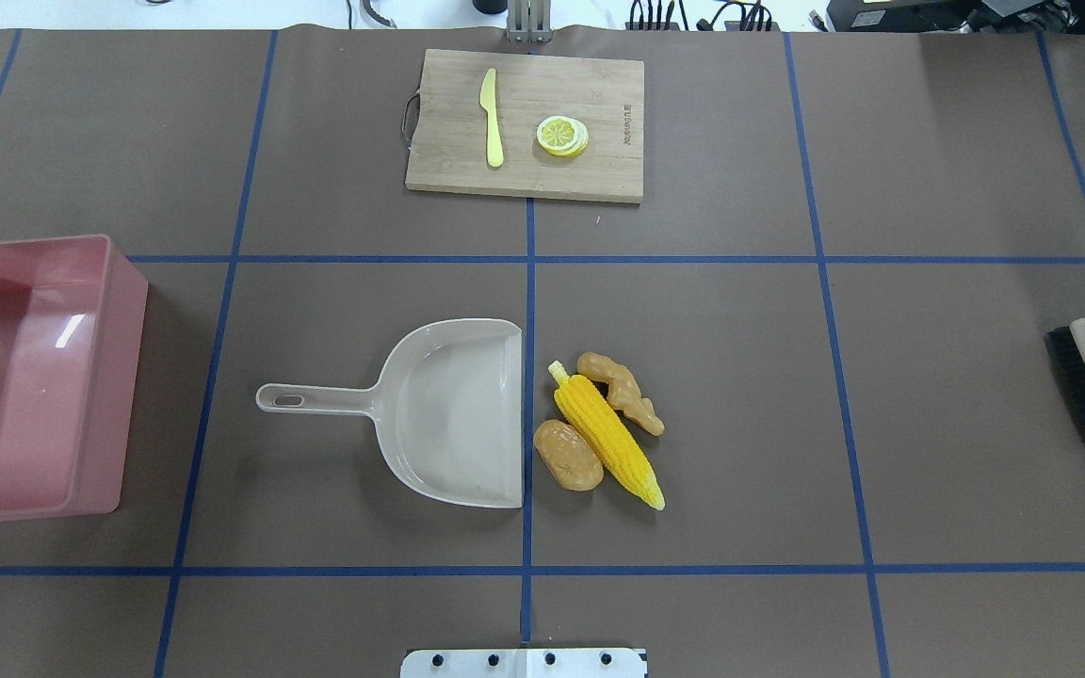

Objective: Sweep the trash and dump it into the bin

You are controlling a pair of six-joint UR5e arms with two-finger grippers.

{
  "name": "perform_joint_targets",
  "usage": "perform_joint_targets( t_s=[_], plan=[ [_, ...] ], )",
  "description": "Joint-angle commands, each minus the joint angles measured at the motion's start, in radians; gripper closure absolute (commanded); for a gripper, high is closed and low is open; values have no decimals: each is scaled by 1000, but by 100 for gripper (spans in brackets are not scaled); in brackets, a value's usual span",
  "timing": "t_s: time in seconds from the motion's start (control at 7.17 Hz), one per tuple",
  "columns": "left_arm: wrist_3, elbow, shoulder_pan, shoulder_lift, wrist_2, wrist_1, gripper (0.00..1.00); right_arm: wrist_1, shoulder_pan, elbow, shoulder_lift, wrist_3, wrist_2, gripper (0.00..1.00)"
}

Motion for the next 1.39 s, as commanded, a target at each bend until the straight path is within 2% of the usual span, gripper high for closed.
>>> perform_joint_targets(
  t_s=[0.0, 0.14, 0.28, 0.42, 0.56, 0.7, 0.84, 1.11, 1.25],
  plan=[
    [-1, 4, 70, -85, -1, -1, 1, 43, 0, -11, -3, -4, -4, 0],
    [-1, 9, 118, -151, 1, 1, 1, 235, 1, -16, -32, -2, -19, 0],
    [-1, 10, 187, -207, -1, -1, 1, 351, 0, -8, -122, 3, -17, 0],
    [-6, 13, 283, -282, 11, 5, 1, 446, 1, 25, -169, 3, -19, 0],
    [-6, 18, 357, -336, 5, 4, 1, 496, 3, 45, -210, 6, -13, 0],
    [-4, 1, 388, -408, 4, 4, 1, 514, 4, 115, -247, 6, 13, 0],
    [8, -23, 414, -464, 4, 1, 1, 534, 1, 186, -334, 4, 16, 0],
    [10, -43, 537, -573, 11, 1, 1, 593, -32, 196, -369, -16, -14, 0],
    [10, -53, 580, -606, 10, -1, 1, 594, -122, 150, -355, -13, -16, 0]
  ],
)
